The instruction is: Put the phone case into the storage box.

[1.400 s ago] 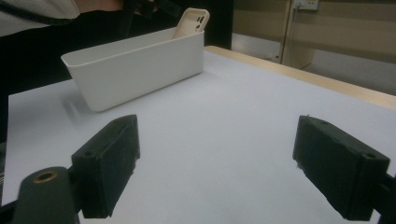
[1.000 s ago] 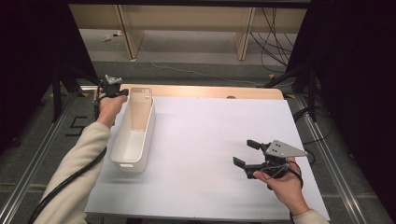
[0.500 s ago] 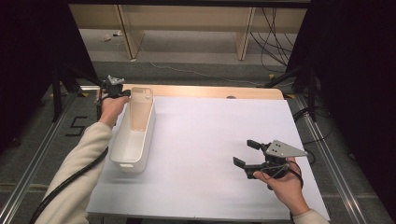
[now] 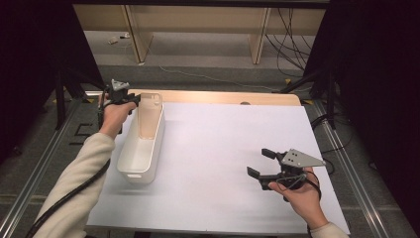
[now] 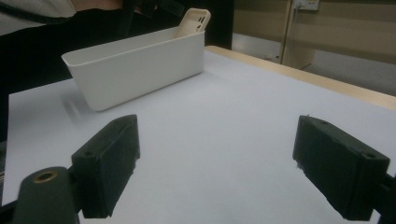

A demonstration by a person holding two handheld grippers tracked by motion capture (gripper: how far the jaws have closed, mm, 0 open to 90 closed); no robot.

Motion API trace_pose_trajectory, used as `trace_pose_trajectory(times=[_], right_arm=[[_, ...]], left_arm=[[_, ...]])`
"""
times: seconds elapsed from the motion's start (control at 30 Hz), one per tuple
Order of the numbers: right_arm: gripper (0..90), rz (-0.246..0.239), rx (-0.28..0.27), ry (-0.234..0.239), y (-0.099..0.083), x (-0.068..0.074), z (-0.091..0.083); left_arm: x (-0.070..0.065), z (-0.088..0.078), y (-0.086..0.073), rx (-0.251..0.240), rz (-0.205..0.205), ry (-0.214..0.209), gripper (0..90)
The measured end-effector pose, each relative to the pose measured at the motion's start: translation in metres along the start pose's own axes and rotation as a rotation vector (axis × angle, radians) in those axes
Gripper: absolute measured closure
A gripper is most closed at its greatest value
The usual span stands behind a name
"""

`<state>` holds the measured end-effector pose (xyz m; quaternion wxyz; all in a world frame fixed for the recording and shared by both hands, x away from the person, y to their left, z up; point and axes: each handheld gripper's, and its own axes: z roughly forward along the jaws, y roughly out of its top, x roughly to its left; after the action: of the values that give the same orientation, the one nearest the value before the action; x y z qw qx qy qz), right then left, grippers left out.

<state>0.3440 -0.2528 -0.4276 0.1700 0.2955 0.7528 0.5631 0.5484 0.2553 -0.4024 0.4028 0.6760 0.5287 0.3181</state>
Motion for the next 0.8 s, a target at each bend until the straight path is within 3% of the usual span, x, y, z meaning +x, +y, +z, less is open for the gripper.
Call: trace_pose_trajectory(times=[0.23, 0.3, 0.43, 0.8], right_arm=[[16.0, 0.012, -0.016, 0.010, 0.000, 0.001, 0.001], [16.0, -0.025, -0.027, 0.001, 0.000, -0.002, 0.001], [16.0, -0.021, -0.024, 0.003, 0.000, -0.002, 0.001], [16.0, -0.011, -0.021, 0.006, 0.001, -0.001, 0.000]], left_arm=[[-0.002, -0.007, 0.003, -0.015, -0.004, -0.004, 58.5], [-0.003, -0.008, 0.003, -0.022, -0.013, -0.012, 55.3], [-0.006, -0.012, 0.004, -0.055, -0.053, -0.028, 48.9], [-0.011, -0.021, 0.001, -0.059, -0.030, -0.065, 25.7]])
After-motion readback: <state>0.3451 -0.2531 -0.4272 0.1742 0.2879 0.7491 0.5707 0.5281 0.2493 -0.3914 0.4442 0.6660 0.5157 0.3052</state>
